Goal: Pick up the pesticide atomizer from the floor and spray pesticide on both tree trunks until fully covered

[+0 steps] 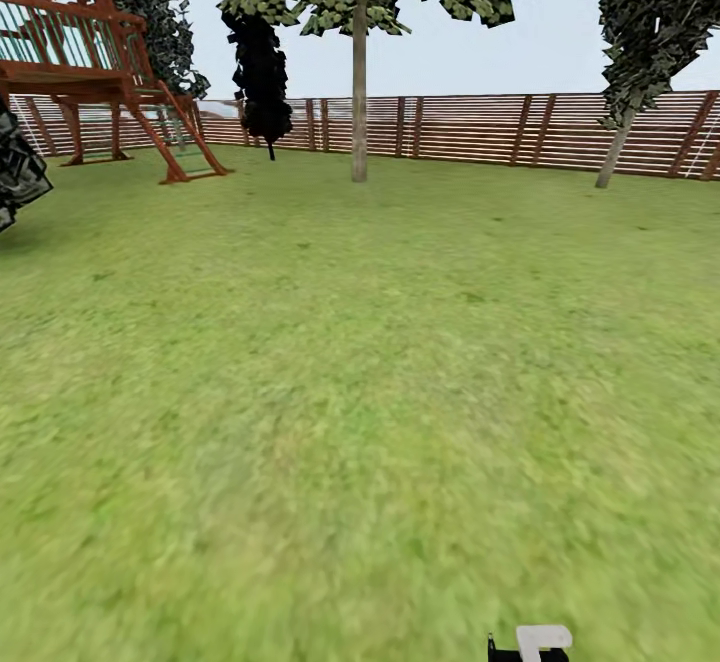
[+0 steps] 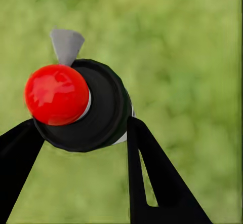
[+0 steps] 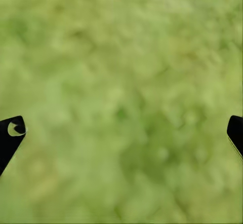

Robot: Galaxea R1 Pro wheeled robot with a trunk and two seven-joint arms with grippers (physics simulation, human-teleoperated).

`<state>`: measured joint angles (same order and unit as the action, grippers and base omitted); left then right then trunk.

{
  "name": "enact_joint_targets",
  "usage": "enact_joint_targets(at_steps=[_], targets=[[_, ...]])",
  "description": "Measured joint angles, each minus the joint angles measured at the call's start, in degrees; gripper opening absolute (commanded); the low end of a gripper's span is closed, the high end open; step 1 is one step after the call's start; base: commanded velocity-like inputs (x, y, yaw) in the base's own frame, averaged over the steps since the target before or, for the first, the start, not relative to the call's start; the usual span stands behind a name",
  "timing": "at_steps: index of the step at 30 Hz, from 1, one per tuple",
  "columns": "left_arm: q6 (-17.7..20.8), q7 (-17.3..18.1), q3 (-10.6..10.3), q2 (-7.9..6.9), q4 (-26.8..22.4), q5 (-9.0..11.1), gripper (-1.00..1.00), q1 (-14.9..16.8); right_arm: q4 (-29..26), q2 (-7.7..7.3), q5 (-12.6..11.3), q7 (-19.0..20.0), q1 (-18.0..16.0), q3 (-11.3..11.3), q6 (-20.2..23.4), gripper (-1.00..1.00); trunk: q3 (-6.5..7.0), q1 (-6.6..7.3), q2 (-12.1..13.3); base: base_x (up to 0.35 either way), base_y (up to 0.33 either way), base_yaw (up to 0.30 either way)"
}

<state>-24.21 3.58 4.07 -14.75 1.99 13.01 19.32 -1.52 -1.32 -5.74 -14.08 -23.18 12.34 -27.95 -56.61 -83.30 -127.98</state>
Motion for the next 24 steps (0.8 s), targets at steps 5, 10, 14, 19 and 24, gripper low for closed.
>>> enact_joint_targets(at_steps=[5,10,14,19,24], targets=[[0.0,0.0,0.0,0.00,0.0,0.0,-1.00,0.0,0.0,0.00,0.0,0.0,0.0,0.0,0.0,1.00,0.00,0.00,0.0,0.339,0.000,0.000],[0.0,0.0,0.0,-0.02,0.0,0.0,-1.00,0.0,0.0,0.00,0.0,0.0,0.0,0.0,0.0,1.00,0.00,0.00,0.0,0.339,0.000,0.000],[0.0,0.0,0.0,-0.04,0.0,0.0,-1.00,0.0,0.0,0.00,0.0,0.0,0.0,0.0,0.0,1.00,0.00,0.00,0.0,0.339,0.000,0.000],[0.0,0.0,0.0,-0.05,0.0,0.0,-1.00,0.0,0.0,0.00,0.0,0.0,0.0,0.0,0.0,1.00,0.00,0.00,0.0,0.339,0.000,0.000],[0.0,0.0,0.0,-0.03,0.0,0.0,-1.00,0.0,0.0,0.00,0.0,0.0,0.0,0.0,0.0,1.00,0.00,0.00,0.0,0.339,0.000,0.000]])
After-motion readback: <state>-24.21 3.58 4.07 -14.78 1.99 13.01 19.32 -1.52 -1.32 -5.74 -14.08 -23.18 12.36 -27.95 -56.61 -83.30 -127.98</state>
